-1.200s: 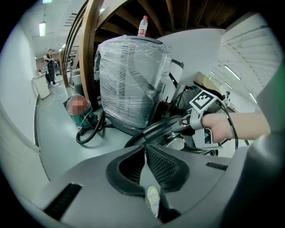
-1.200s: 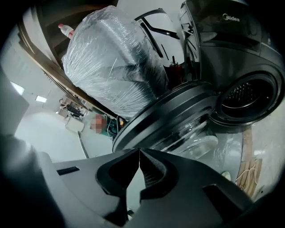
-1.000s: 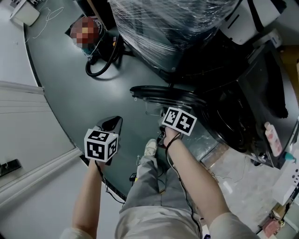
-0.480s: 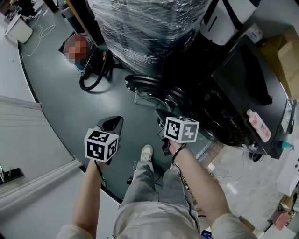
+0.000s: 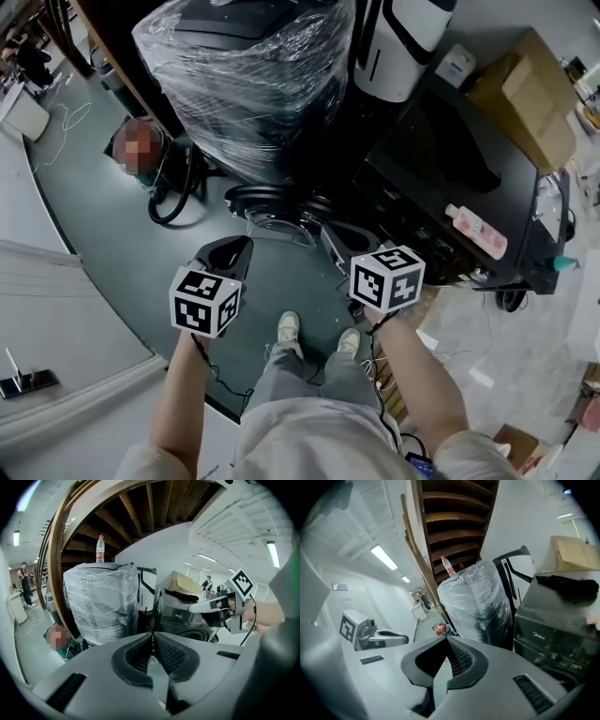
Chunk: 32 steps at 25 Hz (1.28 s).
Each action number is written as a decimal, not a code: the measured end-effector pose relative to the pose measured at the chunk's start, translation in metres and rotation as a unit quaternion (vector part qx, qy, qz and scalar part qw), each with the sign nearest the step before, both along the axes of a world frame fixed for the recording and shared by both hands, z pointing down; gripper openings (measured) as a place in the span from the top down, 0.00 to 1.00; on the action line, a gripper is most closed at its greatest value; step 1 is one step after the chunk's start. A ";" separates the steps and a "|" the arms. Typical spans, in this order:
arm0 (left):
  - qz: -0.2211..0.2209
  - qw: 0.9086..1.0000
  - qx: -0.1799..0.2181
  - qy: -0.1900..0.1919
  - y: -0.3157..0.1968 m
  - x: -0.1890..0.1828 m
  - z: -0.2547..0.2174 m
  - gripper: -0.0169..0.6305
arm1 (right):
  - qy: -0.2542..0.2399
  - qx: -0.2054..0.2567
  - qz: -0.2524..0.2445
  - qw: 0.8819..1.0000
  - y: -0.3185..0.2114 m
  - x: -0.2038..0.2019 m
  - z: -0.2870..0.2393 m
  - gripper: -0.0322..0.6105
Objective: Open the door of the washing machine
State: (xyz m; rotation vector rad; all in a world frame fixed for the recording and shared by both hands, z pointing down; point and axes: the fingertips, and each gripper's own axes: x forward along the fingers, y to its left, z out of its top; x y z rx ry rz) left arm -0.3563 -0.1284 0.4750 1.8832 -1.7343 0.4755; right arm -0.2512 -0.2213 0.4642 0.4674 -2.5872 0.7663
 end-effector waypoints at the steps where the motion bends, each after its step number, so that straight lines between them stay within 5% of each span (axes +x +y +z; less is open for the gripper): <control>1: 0.002 1.000 0.005 0.000 -0.005 0.006 -0.008 0.93 | -0.002 0.010 0.003 1.000 -0.002 0.009 -0.013 0.91; 16: 0.086 0.987 0.132 -0.024 -0.044 0.123 -0.154 0.93 | -0.074 0.189 0.048 0.978 0.005 0.145 -0.192 0.91; 32: 0.185 0.925 0.323 -0.080 -0.037 0.258 -0.297 0.93 | -0.089 0.345 0.145 0.923 0.045 0.301 -0.308 0.91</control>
